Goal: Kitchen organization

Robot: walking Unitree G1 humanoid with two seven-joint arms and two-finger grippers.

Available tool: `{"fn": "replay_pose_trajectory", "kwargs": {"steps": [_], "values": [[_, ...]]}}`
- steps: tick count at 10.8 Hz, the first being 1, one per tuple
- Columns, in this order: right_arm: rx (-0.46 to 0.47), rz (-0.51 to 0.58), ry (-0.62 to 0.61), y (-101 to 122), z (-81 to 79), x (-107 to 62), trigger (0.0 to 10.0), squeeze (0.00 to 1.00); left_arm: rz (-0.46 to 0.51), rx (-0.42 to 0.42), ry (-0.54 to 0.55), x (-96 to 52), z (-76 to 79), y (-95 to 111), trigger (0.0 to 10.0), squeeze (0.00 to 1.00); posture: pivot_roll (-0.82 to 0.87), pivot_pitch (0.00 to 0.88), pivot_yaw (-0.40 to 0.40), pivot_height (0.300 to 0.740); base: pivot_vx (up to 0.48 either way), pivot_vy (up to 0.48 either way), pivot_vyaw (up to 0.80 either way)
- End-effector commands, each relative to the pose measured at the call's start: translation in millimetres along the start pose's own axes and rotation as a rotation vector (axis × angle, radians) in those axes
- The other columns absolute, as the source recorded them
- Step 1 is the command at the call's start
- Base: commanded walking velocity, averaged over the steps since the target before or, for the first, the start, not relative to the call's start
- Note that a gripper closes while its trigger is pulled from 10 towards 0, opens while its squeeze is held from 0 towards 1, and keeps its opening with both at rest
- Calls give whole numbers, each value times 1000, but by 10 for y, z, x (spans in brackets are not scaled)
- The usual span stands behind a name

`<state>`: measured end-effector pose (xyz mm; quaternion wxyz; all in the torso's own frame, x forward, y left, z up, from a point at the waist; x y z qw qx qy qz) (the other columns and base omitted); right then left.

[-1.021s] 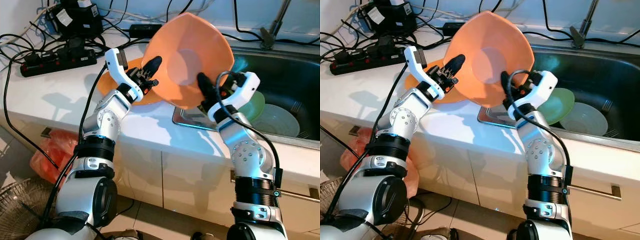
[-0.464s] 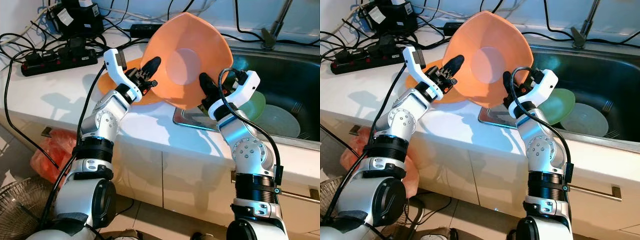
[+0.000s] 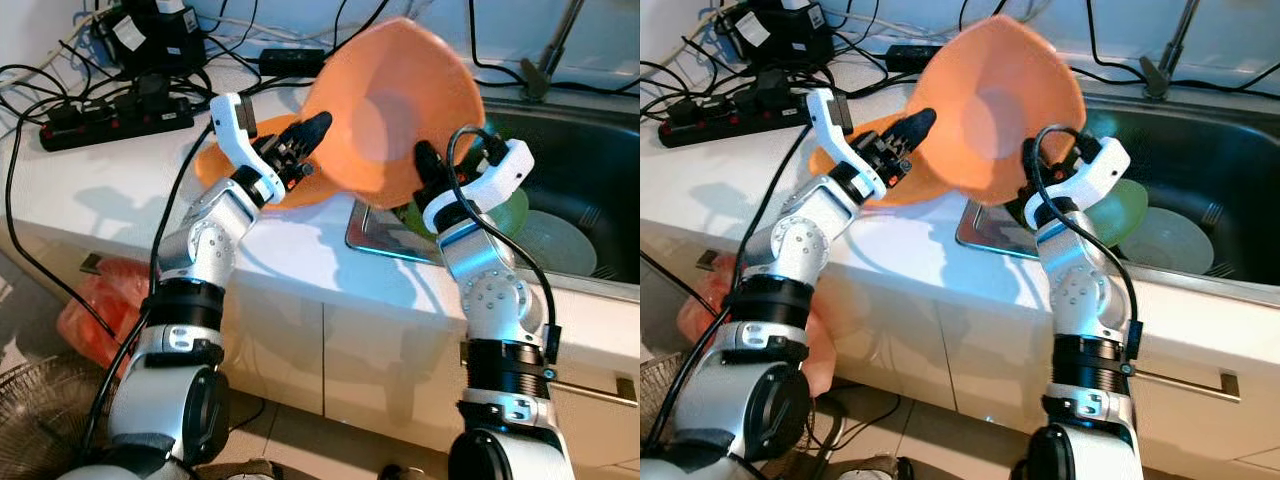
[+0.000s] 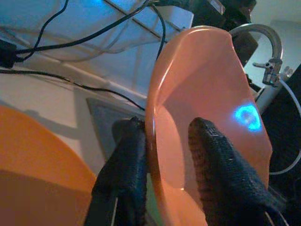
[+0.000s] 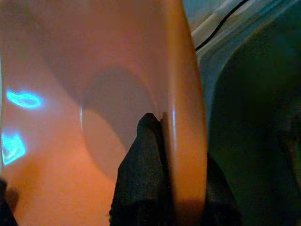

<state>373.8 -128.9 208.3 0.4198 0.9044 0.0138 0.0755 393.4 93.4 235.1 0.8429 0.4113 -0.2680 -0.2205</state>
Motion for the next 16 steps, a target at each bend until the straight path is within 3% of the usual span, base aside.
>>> {"fn": "replay_pose_trajectory", "kwargs": {"steps": [1,3,4,6,7,8,10,11,12,13,14,15,16], "values": [[-26,32,-93,55,110,19,0,0,-17,51,-38,9,95,14,10000,1000,74,65,27,740,0,0,0],[-152,116,-175,244,256,29,0,0,-118,150,-26,-115,62,-138,10000,1000,73,65,25,740,0,0,0],[-381,168,-254,400,370,10,0,0,-179,221,-30,-194,62,-235,10000,1000,79,64,22,740,0,0,0],[-675,222,-350,575,486,-19,0,0,-229,264,-39,-306,87,-345,10000,1000,87,61,17,740,0,0,0],[-750,208,-415,624,629,-35,0,0,-249,285,-28,-361,80,-382,10000,1000,92,59,17,740,0,0,0],[-758,205,-428,630,659,-37,0,0,-251,288,-25,-372,81,-384,10000,1000,92,59,17,740,0,0,0],[-861,125,-479,611,921,-4,0,0,-263,332,-15,-403,72,-344,10000,1000,112,54,17,740,0,0,0],[-910,26,-476,546,1067,32,0,0,-290,378,-13,-426,53,-336,10000,1000,112,54,17,740,0,0,0],[-930,-40,-456,477,1131,57,0,0,-312,381,-18,-443,51,-346,10000,894,119,55,18,740,0,0,0],[-954,-86,-428,421,1162,85,510,0,-355,398,-28,-477,48,-367,10000,490,126,55,20,740,0,0,0],[-980,-124,-391,356,1147,119,4863,0,-390,407,-39,-529,45,-374,10000,0,133,55,23,740,0,0,0],[-1003,-131,-356,319,1106,157,10000,0,-415,428,-33,-583,23,-369,10000,0,140,57,24,740,0,0,0],[-1002,-137,-311,283,1042,198,10000,0,-424,432,-19,-626,1,-357,10000,0,145,61,26,740,0,0,0]]}}
Point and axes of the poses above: a point about 5 cm out from each wrist's last joint towards the gripper, its own x axis pointing out of the wrist towards the gripper, its own y axis along the axis of the wrist's last joint, z = x × y, the point moved 2 cm from there along x, pointing out of the wrist towards the gripper, and after that the axes turned 6 degrees about -x, right-handed, at the moved point
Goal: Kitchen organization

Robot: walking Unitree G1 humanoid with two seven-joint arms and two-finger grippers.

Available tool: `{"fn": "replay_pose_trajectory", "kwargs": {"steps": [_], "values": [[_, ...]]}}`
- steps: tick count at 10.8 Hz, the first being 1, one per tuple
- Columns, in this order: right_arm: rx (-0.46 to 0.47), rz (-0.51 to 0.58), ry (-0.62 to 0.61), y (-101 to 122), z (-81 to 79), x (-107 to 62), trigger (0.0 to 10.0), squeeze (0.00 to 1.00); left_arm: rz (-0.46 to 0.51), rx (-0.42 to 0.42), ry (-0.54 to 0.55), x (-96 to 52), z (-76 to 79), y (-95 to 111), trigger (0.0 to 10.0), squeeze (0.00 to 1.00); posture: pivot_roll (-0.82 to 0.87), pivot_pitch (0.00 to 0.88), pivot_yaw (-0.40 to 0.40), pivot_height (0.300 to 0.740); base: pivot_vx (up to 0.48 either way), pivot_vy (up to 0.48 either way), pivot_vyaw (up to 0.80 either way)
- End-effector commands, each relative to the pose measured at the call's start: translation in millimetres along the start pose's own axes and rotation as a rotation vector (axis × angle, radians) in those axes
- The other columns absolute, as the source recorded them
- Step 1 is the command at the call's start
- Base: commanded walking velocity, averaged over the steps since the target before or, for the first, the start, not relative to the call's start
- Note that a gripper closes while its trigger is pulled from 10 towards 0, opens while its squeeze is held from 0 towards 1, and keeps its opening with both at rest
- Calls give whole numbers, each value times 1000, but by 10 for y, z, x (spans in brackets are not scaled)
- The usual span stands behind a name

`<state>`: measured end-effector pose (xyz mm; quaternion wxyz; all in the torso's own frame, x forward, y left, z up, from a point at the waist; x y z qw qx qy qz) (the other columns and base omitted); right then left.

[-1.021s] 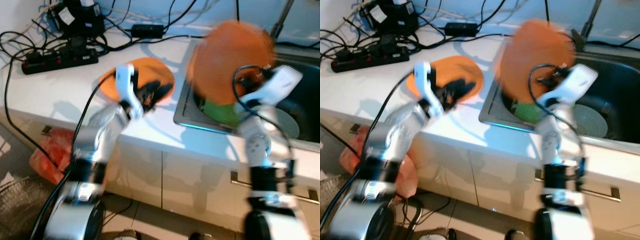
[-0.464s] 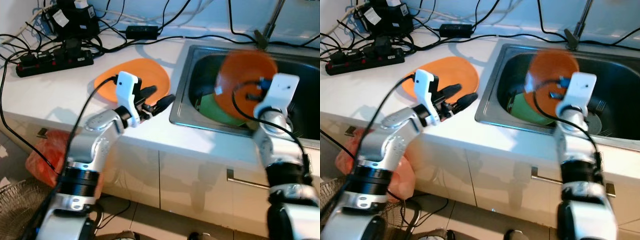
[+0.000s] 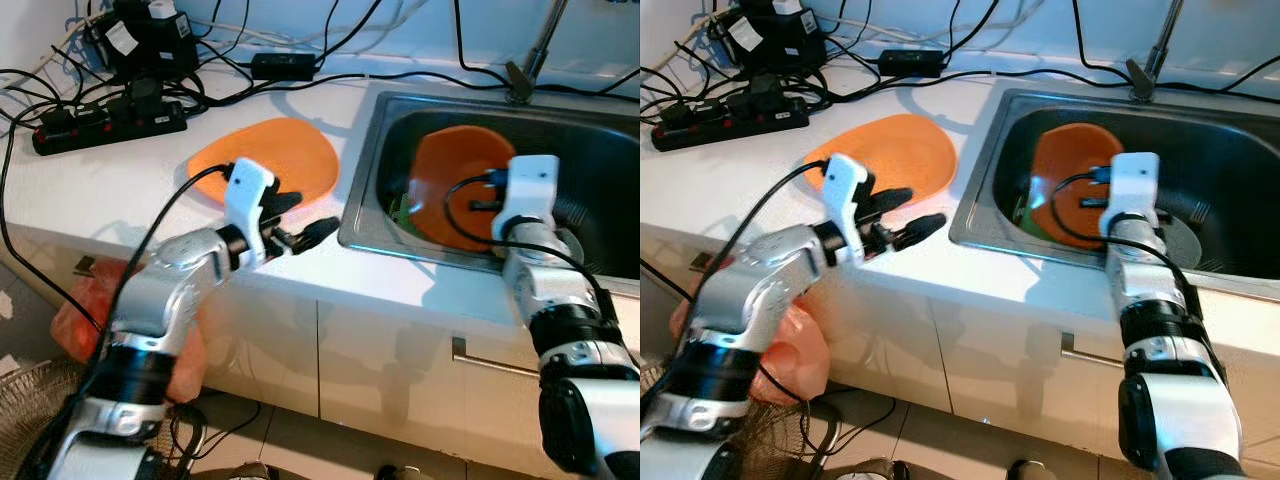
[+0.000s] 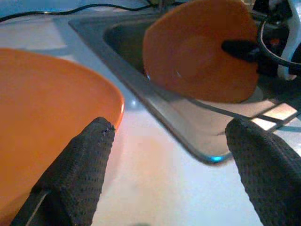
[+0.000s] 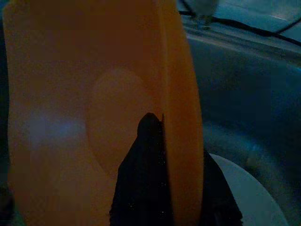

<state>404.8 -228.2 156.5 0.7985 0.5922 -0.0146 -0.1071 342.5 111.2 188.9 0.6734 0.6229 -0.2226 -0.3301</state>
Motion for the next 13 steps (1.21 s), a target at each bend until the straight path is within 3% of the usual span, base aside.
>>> {"fn": "replay_pose_trajectory", "kwargs": {"steps": [1,4,5,9,11,12,13], "values": [[-5,43,39,117,-76,26,10000,0,-12,10,12,-44,-8,-8,10000,0,149,64,25,740,0,0,0],[-3,17,147,83,-240,34,10000,0,-22,21,22,-71,-32,13,10000,0,154,67,23,740,0,0,0],[0,15,175,80,-293,34,10000,1000,-32,25,16,-77,-25,10,10000,0,154,68,23,740,0,0,0],[-2,16,220,64,-365,24,10000,1000,-38,26,-5,-85,-19,24,10000,0,152,70,21,740,0,0,0],[-1,19,225,86,-367,33,10000,1000,-23,33,65,-106,-122,51,10000,0,154,70,14,740,0,0,0],[-5,19,220,90,-359,37,10000,1000,-10,50,153,-127,-246,87,10000,0,156,68,13,740,0,0,0],[-31,48,176,127,-311,41,10000,1000,42,104,332,-184,-469,197,10000,0,156,66,12,740,0,0,0]]}}
Point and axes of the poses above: a point about 5 cm out from each wrist's last joint towards the gripper, its own x axis pointing out of the wrist towards the gripper, its own y axis along the axis of the wrist's last joint, z = x × y, the point moved 2 cm from there along x, pointing out of the wrist towards the gripper, and after that the axes turned 6 degrees about -x, right-handed, at the moved point
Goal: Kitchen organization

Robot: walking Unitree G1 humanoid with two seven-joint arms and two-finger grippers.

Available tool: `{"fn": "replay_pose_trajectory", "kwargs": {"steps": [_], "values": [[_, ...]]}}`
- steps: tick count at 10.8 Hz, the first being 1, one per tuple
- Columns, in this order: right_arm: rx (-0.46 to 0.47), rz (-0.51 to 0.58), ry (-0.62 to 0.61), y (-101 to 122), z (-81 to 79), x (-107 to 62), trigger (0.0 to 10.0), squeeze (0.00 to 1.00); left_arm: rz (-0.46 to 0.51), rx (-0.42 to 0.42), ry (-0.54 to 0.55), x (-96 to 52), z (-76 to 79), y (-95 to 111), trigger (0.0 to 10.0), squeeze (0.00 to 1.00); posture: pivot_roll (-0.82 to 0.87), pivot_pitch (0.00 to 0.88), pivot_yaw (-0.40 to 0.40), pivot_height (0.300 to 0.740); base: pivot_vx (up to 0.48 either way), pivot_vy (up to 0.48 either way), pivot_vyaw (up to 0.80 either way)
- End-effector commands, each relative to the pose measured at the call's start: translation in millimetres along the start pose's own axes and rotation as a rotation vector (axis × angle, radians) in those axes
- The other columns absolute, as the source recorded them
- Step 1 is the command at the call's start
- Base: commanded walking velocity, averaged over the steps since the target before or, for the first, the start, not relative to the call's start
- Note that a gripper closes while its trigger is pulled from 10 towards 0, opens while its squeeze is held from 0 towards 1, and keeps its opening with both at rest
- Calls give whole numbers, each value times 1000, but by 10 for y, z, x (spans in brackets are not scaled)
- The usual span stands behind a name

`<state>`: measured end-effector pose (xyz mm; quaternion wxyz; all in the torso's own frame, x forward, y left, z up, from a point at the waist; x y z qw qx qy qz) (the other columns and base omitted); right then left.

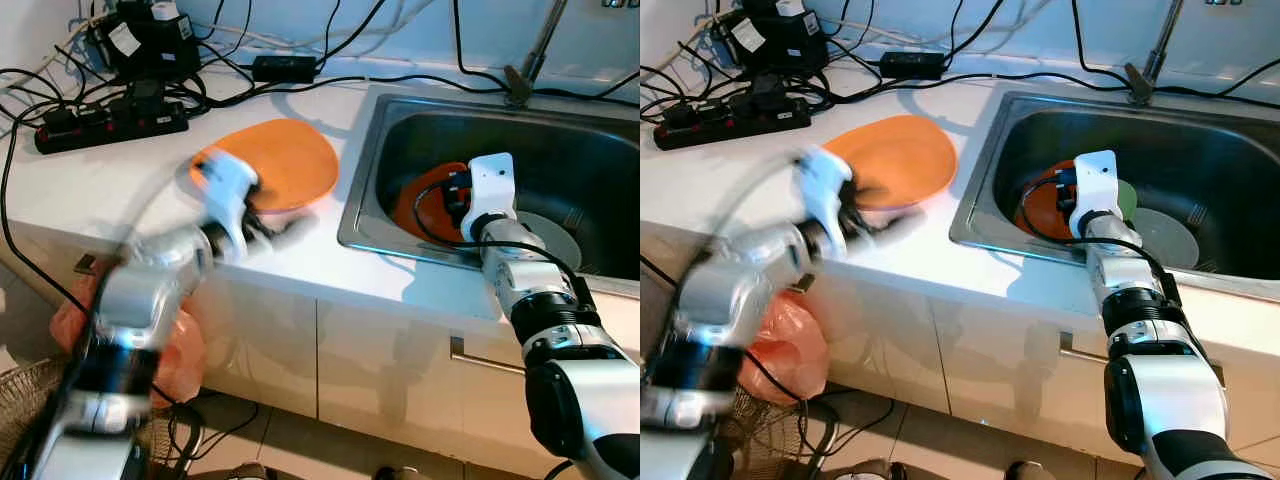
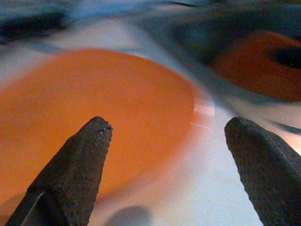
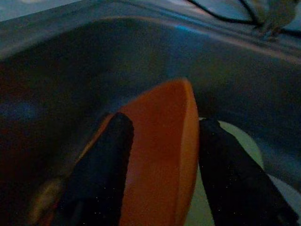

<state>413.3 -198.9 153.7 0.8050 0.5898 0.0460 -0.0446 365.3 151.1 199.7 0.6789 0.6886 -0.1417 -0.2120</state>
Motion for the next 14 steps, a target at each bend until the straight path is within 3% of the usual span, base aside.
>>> {"fn": "replay_pose_trajectory", "kwargs": {"steps": [1,2,3,4,7,9,10,11,13,14], "values": [[-35,67,-74,138,104,5,10000,1000,72,15,160,-52,-252,139,10000,0,156,64,12,740,0,0,0],[-52,126,-130,237,183,-10,10000,1000,106,2,237,-88,-369,183,10000,153,154,62,13,740,0,0,0],[-90,248,-194,445,260,-53,10000,1000,130,9,313,-141,-484,208,10000,153,154,60,12,740,0,0,0],[-106,324,-224,570,287,-88,10000,1000,139,3,369,-170,-565,205,10000,0,154,59,10,740,0,0,0],[-98,407,-236,704,248,-130,10000,1000,120,-4,541,-292,-802,128,10000,0,158,58,10,740,0,0,0],[2,432,-186,770,144,-148,10000,1000,76,-122,614,-356,-918,-28,10000,0,160,57,12,740,0,0,0],[133,492,-20,891,-89,-201,10000,890,42,-267,584,-286,-910,-135,10000,0,156,54,14,740,0,0,0],[158,543,157,1001,-344,-312,10000,59,35,-390,544,-204,-874,-180,10000,0,149,52,18,740,0,0,0],[157,535,466,1008,-692,-577,10000,0,43,-495,463,-61,-783,-150,10000,0,131,54,24,740,0,0,0],[142,509,547,957,-745,-657,10000,0,37,-539,433,-14,-754,-149,10000,0,123,53,24,740,0,0,0]]}}
Point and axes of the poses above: a point about 5 cm out from each wrist's last joint towards the gripper, its own x axis pointing out of the wrist towards the gripper, its own y axis along the axis of the wrist's last joint, z = x × y, the point moved 2 cm from there along x, pointing out of the wrist towards the gripper, and after that the axes turned 6 degrees about -x, right-handed, at the moved point
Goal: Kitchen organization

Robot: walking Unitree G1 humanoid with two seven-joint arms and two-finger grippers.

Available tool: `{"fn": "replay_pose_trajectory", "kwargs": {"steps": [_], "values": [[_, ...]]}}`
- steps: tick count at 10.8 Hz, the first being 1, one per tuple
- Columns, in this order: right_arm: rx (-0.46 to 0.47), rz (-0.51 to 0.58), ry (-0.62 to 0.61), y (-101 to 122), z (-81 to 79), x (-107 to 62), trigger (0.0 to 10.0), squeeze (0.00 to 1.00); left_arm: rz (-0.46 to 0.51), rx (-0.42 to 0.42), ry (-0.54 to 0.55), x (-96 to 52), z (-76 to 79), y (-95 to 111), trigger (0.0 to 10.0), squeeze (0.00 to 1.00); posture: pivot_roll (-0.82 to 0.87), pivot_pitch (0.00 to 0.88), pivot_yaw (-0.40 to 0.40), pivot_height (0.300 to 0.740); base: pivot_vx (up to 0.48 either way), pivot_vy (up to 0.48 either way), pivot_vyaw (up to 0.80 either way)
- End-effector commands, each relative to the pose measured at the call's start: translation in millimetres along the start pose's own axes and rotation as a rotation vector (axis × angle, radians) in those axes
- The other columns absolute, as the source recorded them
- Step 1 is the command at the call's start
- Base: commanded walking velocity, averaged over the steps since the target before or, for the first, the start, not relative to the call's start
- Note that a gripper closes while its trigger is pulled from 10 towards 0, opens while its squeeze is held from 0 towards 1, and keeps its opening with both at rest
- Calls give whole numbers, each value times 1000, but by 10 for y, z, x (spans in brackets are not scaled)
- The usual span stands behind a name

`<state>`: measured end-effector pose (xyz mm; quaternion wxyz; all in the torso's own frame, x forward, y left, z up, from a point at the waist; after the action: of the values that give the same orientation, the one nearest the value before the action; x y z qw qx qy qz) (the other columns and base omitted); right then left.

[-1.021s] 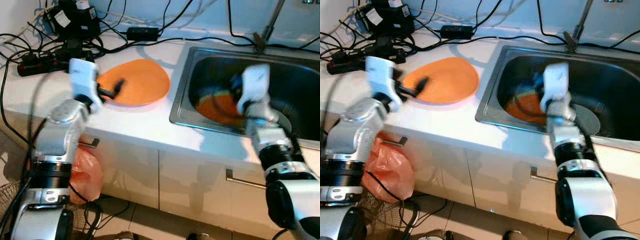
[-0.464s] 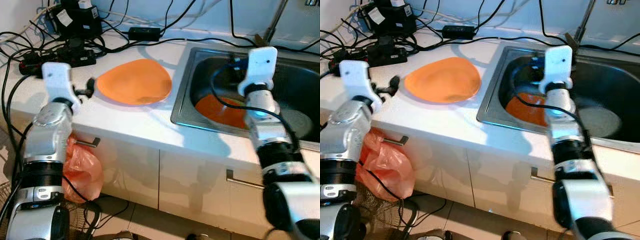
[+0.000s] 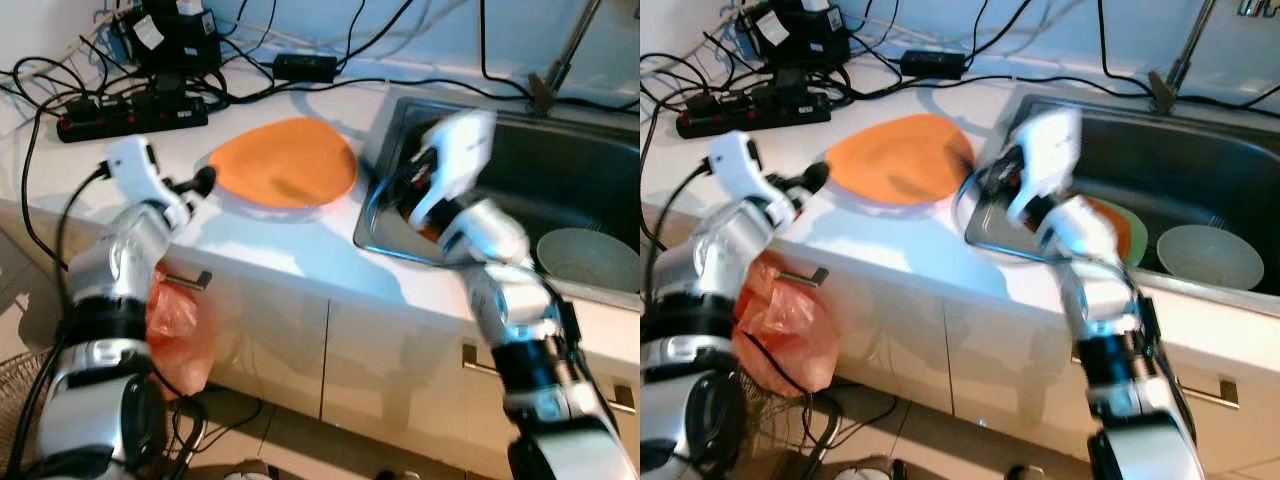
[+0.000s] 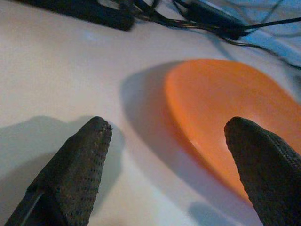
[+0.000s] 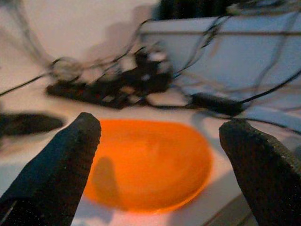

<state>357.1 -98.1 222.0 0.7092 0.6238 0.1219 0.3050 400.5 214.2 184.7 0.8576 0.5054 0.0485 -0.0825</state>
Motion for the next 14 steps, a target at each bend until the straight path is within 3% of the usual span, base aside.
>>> {"fn": "replay_pose_trajectory", "kwargs": {"steps": [1,5,6,7,8,11,14], "values": [[2,-1,36,45,-16,-37,10000,0,-34,-54,-18,20,11,-31,10000,0,118,53,25,740,0,0,0],[23,-40,67,103,-62,-155,10000,0,-114,-329,-68,99,77,-108,10000,0,109,54,34,740,0,0,0],[26,-38,73,117,-76,-162,10000,0,-119,-436,-109,134,130,-117,10000,0,109,57,35,740,0,0,0],[29,-40,70,136,-80,-168,10000,0,-114,-479,-104,170,154,-116,10000,0,104,56,38,740,0,0,0],[25,-43,66,155,-74,-184,10000,0,-166,-505,-81,187,166,-226,0,0,96,58,43,740,0,0,0],[28,-50,61,165,-83,-219,10000,0,-214,-544,-94,209,236,-319,0,0,91,62,50,740,0,0,0],[30,-128,153,78,-166,-315,10000,0,-232,-559,-112,221,291,-351,0,0,89,66,51,740,0,0,0]]}}
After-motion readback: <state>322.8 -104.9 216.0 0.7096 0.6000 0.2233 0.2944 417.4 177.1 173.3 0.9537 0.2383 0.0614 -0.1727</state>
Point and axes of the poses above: a point about 5 cm out from each wrist's last joint towards the gripper, its own x axis pointing out of the wrist towards the gripper, its own y axis along the axis of the wrist's last joint, z = x × y, the point moved 2 cm from there along x, pointing out of the wrist towards the gripper, and after that the axes turned 6 degrees about -x, right-handed, at the moved point
